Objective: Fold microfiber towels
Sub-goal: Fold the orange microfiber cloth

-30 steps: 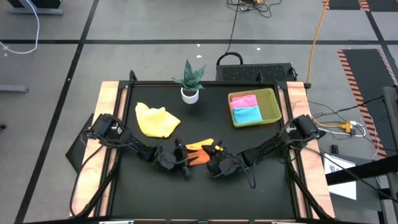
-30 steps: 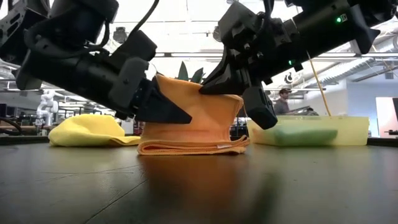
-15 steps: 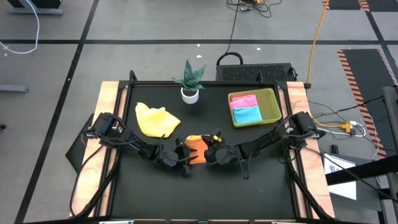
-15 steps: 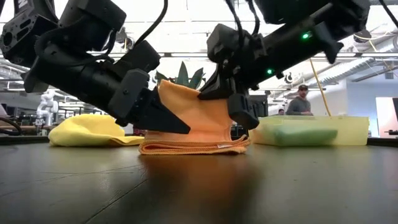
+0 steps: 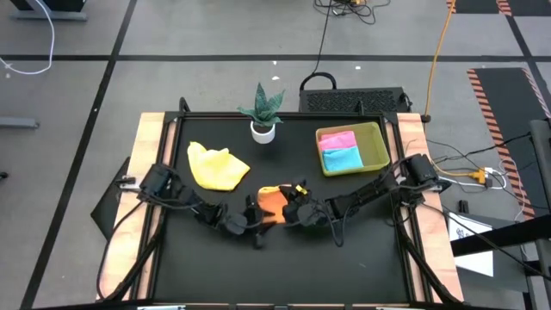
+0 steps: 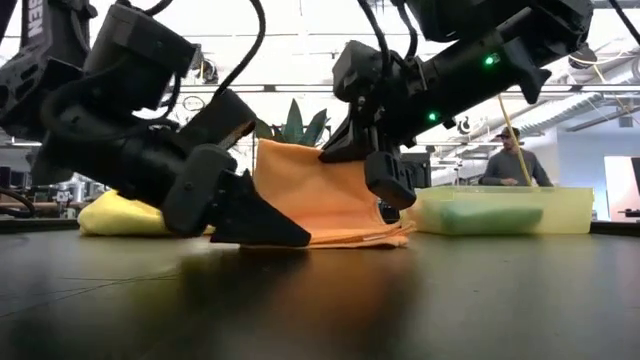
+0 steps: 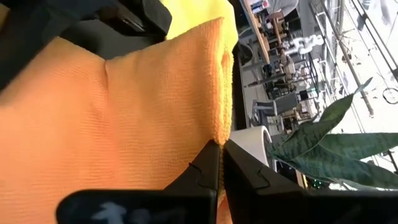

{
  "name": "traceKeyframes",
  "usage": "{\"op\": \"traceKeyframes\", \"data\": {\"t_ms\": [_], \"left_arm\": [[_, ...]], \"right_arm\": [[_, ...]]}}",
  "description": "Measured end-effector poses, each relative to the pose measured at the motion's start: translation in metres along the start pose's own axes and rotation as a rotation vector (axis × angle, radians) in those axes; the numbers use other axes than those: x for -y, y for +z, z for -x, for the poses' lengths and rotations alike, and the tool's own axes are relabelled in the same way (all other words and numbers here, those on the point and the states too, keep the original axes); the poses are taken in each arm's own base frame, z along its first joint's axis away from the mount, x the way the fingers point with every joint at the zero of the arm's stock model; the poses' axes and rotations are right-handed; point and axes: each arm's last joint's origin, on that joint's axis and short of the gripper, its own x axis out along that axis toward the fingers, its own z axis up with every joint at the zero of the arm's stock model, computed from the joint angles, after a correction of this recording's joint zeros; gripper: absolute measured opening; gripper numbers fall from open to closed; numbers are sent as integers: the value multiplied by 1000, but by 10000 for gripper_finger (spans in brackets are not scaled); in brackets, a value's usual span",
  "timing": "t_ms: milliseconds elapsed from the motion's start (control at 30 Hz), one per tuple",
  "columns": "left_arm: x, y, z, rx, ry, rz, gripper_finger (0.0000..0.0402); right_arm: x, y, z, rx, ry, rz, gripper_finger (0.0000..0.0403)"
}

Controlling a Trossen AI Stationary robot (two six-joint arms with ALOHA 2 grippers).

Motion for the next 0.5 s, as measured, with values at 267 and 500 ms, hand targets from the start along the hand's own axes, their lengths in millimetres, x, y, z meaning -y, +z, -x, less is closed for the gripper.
{"op": "traceKeyframes", "data": {"t_ms": [267,500], "left_arm": [[25,22,25,32,-105,-99,133],[43,48,58,55,-147,-143,133]], "right_arm": [[-4,4,7,20,13,-54,4],[-9,7,11,72,78,-130,4]]}}
